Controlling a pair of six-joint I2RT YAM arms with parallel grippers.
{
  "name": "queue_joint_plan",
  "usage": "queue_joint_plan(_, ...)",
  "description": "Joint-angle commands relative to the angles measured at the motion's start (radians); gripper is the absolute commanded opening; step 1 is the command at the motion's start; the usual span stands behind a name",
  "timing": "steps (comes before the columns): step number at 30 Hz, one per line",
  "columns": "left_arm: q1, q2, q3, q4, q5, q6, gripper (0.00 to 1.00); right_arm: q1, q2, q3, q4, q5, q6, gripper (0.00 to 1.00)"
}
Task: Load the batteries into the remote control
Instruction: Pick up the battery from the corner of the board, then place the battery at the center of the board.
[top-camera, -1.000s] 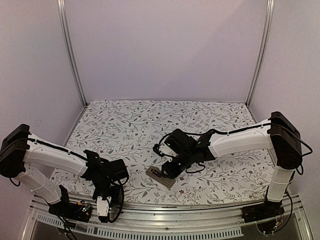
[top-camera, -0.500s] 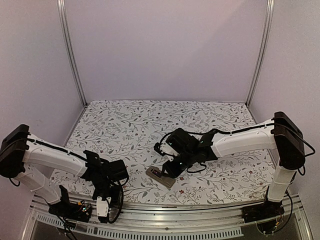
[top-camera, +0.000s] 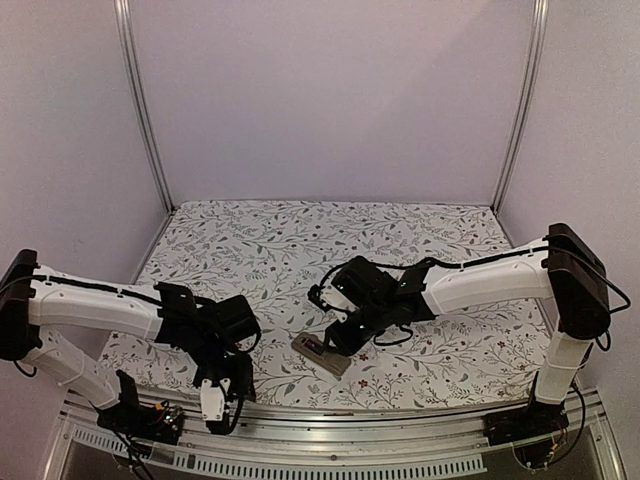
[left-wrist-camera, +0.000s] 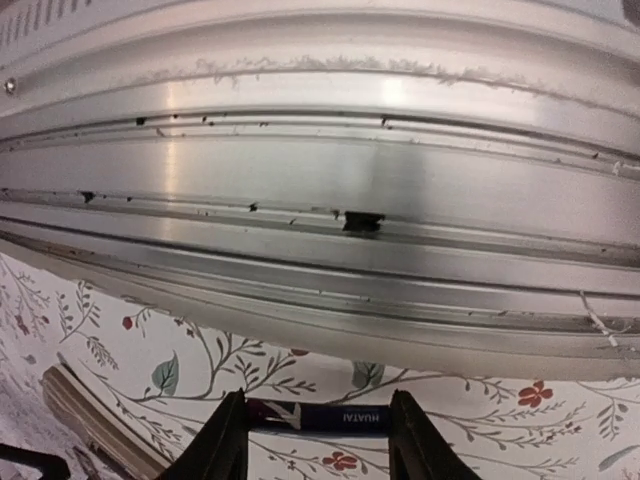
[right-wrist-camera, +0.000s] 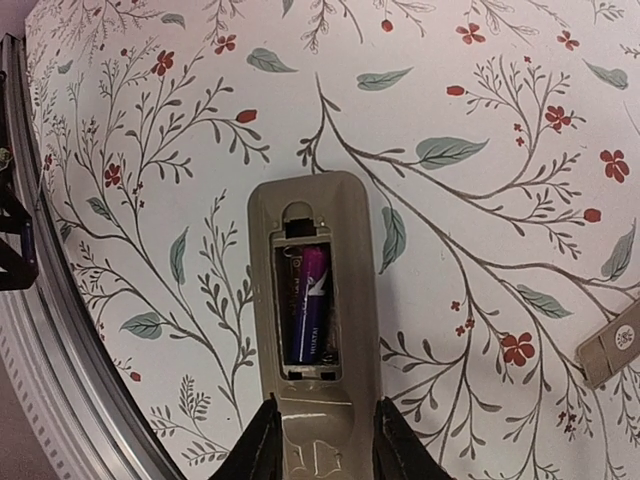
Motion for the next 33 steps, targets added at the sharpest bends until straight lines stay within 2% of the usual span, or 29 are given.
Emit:
queue_joint_plan(1,0.107,0.104,0.105,0.092,0.005,0.079,0.35,0.005,-0.031,0.013,-0.001,0.025,-0.016,0.30)
queue_joint_plan(5,0.221,0.202,0.206,0.125,0.097,-0.033,0.35,-0.009,-0.047,-0.003,-0.001,0.040,-0.018,0.30)
queue_joint_plan(8,0.272,0.264,0.283,0.107,0.192,-0.233,0.35,-0.025,-0.055,-0.010,0.000,0.048,-0.009,0.30)
queue_joint_plan(12,0.337,0.332,0.342,0.118,0.254,-0.515,0.35,-0.028,-0.037,0.017,0.000,0.059,-0.004,0.30)
queue_joint_plan(14,0.357,0.339,0.322,0.182,0.250,-0.652,0.35,-0.028,-0.025,0.028,0.002,0.052,-0.004,0.30)
queue_joint_plan(18,0.374,0.370,0.275,0.293,0.156,-0.868,0.35,-0.028,-0.017,0.028,0.017,0.048,0.000,0.30)
queue_joint_plan(23,0.390,0.385,0.219,0.363,0.108,-0.967,0.36,-0.026,-0.017,0.022,0.034,0.034,-0.003,0.31)
queue_joint_plan(29,0.391,0.419,0.191,0.382,0.088,-1.067,0.43,-0.025,-0.017,0.022,0.034,0.041,0.001,0.32)
queue_joint_plan(31,0.390,0.437,0.198,0.382,0.080,-1.088,0.48,-0.025,-0.018,0.023,0.032,0.045,-0.001,0.32)
queue_joint_plan(33,0.389,0.435,0.197,0.378,0.086,-1.089,0.58,-0.025,-0.020,0.021,0.030,0.047,-0.002,0.32)
